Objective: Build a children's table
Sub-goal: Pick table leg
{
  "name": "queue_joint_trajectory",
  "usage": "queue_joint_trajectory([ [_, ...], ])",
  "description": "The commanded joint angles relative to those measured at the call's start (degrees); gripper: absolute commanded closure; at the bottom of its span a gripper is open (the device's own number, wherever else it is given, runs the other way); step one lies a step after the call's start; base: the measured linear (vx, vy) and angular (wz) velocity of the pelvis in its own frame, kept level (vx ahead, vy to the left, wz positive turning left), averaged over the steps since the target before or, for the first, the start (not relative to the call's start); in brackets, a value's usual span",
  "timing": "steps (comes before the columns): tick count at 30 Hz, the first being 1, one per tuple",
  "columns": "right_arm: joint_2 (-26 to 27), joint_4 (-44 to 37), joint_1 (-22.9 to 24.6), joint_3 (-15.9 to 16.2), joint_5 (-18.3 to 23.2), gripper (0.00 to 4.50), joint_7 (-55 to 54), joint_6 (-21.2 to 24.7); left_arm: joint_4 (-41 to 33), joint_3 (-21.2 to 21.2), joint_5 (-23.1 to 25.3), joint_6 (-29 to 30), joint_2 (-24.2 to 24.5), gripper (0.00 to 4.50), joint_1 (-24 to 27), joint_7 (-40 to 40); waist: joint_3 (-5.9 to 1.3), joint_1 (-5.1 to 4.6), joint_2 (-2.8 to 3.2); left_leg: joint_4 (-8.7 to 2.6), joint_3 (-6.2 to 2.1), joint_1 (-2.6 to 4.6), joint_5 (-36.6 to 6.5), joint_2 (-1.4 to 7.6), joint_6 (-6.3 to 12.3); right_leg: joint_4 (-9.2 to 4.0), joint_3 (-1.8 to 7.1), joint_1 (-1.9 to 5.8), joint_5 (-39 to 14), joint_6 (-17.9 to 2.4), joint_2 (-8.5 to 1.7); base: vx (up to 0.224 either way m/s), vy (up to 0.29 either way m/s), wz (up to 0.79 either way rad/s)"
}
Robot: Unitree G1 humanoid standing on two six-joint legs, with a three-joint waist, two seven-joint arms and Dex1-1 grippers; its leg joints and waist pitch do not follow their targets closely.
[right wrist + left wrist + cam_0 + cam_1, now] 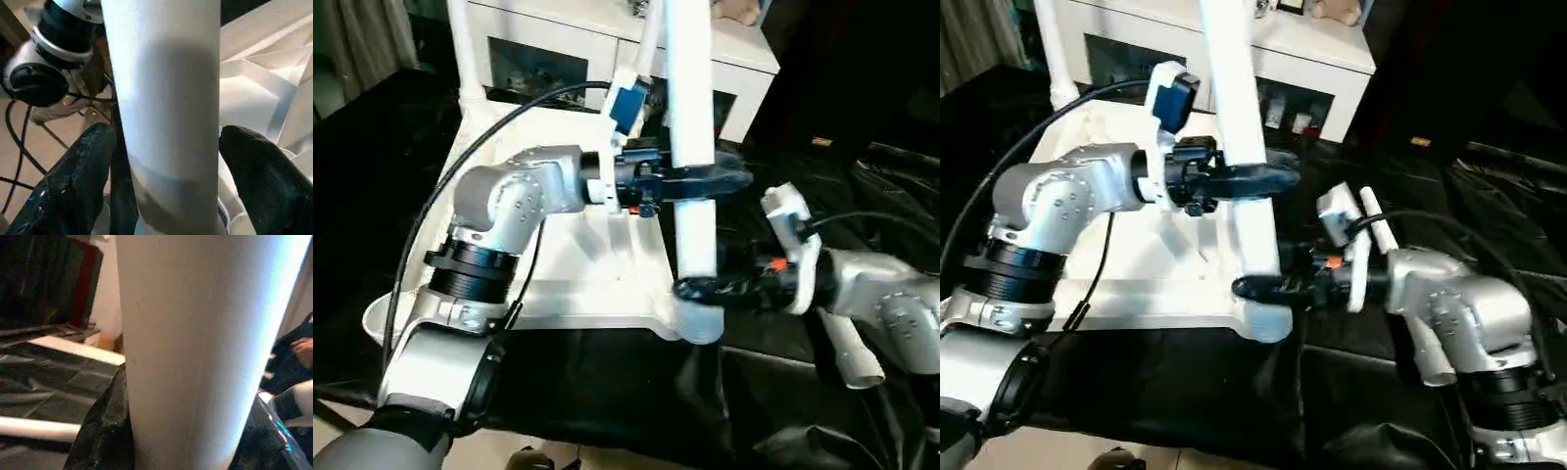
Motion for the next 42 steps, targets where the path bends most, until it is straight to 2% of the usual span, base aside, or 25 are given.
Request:
queue_joint_trajectory([
  [1, -0.81, -0.23, -0.2, 0.99, -2.16, 0.77, -0.72, -1.52, -0.48, -1.37, 1.63, -1.1, -0.44, 2.7, -1.57, 0.74, -4.1, 0.04, 0.17, -3.59, -1.26, 1.42, -6.78, 2.72, -2.46, -3.85, 2.74, 2.44, -6.0, -10.59, -4.57, 0.0, 0.0, 0.0],
  [3, -0.63, 0.16, -0.7, 1.97, -3.68, 0.77, -1.5, -2.63, -0.57, -2.15, 2.77, -1.54, -0.19, 2.7, -1.71, 0.68, -4.11, 0.08, 0.13, -3.57, -1.25, 1.44, -6.54, 2.7, -2.27, -3.8, 2.76, 2.51, -5.7, -10.61, -4.62, 0.0, 0.0, 0.0],
  [10, -0.6, -0.04, -1.21, 2.85, -4.75, 0.77, -1.44, -3.52, -0.43, -3.02, 3.95, -2.07, 0.05, 2.7, -1.71, 0.49, -4.11, 0.07, 0.18, -3.56, -1.24, 1.43, -6.5, 2.72, -1.87, -3.71, 2.76, 2.51, -5.16, -10.96, -4.6, 0.0, 0.0, 0.0],
  [19, -0.66, 0.59, -0.86, 4.28, -6.28, 0.77, -1.28, -5.03, 0.06, -2.05, 3.23, -1.32, -0.77, 2.7, -1.98, 0.35, -4.13, 0.05, 0.1, -3.48, -1.18, 1.39, -6.21, 2.66, -1.64, -3.59, 2.76, 2.55, -4.19, -11.45, -4.54, 0.0, 0.0, 0.0],
  [23, -0.69, 0.92, -0.76, 4.85, -6.82, 1.26, -1.48, -5.68, -0.21, -2.33, 3.41, -1.41, -0.67, 2.7, -1.84, 0.12, -4.16, 0.06, 0.13, -3.47, -1.19, 1.42, -6.24, 2.68, -1.47, -3.58, 2.76, 2.57, -4.27, -11.49, -4.57, 0.0, 0.0, 0.0],
  [24, -0.65, 0.99, -0.75, 4.85, -6.96, 1.26, -1.35, -5.73, -0.22, -2.29, 3.41, -1.36, -0.73, 2.7, -1.84, 0.12, -4.15, 0.07, 0.11, -3.47, -1.2, 1.43, -6.15, 2.69, -1.41, -3.57, 2.77, 2.56, -4.05, -11.55, -4.56, 0.0, 0.0, 0.0],
  [25, -0.56, 1.09, -0.76, 4.87, -7.12, 1.48, -1.26, -5.78, -0.24, -2.25, 3.4, -1.3, -0.78, 2.7, -1.85, 0.12, -4.14, 0.07, 0.11, -3.46, -1.2, 1.4, -6.18, 2.67, -1.37, -3.57, 2.76, 2.59, -4.09, -11.55, -4.56, 0.0, 0.0, 0.0],
  [29, -0.44, 1.38, -0.83, 5.03, -7.43, 1.65, -1.11, -5.94, -0.24, -2.17, 3.4, -1.2, -0.83, 2.7, -1.89, 0.04, -4.15, 0.1, 0.12, -3.45, -1.19, 1.41, -6.14, 2.67, -1.33, -3.56, 2.77, 2.57, -4.06, -11.59, -4.56, 0.0, 0.0, 0.0],
  [30, -0.43, 1.68, -0.92, 5.3, -7.67, 1.9, -1.17, -6.29, -0.31, -2.25, 3.43, -1.16, -0.72, 2.7, -1.88, -0.21, -4.13, 0.1, 0.14, -3.47, -1.19, 1.43, -6.23, 2.66, -1.4, -3.61, 2.76, 2.53, -4.23, -11.56, -4.55, 0.0, 0.0, 0.0],
  [34, -0.42, 1.98, -1.02, 5.64, -7.91, 2.1, -1.25, -6.77, -0.3, -2.37, 3.49, -1.21, -0.58, 2.7, -1.83, -0.51, -4.16, 0.1, 0.2, -3.47, -1.21, 1.47, -6.35, 2.7, -1.45, -3.55, 2.76, 2.56, -4.09, -11.65, -4.56, 0.0, 0.0, 0.0],
  [36, -0.38, 2.02, -1.03, 5.69, -7.99, 2.36, -1.29, -6.85, -0.32, -2.41, 3.51, -1.22, -0.55, 2.7, -1.8, -0.57, -4.19, 0.08, 0.19, -3.44, -1.19, 1.47, -6.11, 2.68, -1.29, -3.48, 2.76, 2.57, -3.47, -11.82, -4.52, 0.0, 0.0, 0.0],
  [42, -0.16, 2.09, -0.95, 5.85, -8.46, 2.59, -1.08, -7.19, -0.63, -2.66, 3.49, -1.06, -0.41, 2.7, -1.74, -1.05, -4.16, 0.09, 0.24, -3.47, -1.2, 1.47, -6.53, 2.67, -1.44, -3.54, 2.76, 2.58, -3.96, -11.78, -4.53, 0.0, 0.0, 0.0],
])
